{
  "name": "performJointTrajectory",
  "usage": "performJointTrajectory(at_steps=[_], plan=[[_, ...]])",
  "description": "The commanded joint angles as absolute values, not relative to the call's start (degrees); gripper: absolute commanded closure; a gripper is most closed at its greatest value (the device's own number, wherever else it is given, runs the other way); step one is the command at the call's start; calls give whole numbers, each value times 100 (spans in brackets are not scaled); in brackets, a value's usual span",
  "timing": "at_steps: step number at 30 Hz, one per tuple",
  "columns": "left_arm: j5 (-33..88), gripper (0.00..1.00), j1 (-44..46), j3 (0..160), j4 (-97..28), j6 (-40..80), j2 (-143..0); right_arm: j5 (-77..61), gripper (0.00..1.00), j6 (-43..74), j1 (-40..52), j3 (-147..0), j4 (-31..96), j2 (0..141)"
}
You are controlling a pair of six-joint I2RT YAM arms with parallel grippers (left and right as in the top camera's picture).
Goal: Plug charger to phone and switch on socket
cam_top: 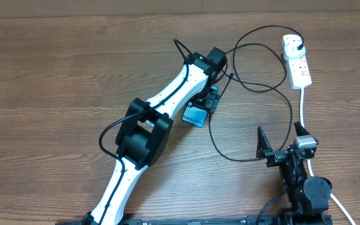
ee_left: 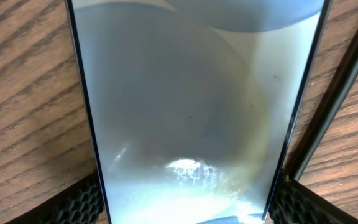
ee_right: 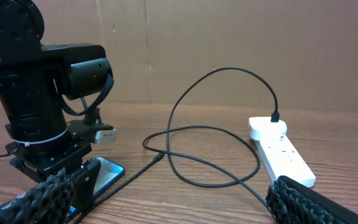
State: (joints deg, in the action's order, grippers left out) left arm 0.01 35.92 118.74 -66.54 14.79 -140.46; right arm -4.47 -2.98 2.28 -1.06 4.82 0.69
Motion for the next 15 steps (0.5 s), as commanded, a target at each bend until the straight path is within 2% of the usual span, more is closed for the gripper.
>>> performJointTrajectory(at_steps=[1, 15], plan=[[-40, 21, 3607, 11633, -6539, 1435, -14315, -410, 0, -307, 257, -49, 462, 16], [-40, 28, 3607, 11633, -6445, 1444, -14315, -410, 0, -307, 257, -49, 462, 16]])
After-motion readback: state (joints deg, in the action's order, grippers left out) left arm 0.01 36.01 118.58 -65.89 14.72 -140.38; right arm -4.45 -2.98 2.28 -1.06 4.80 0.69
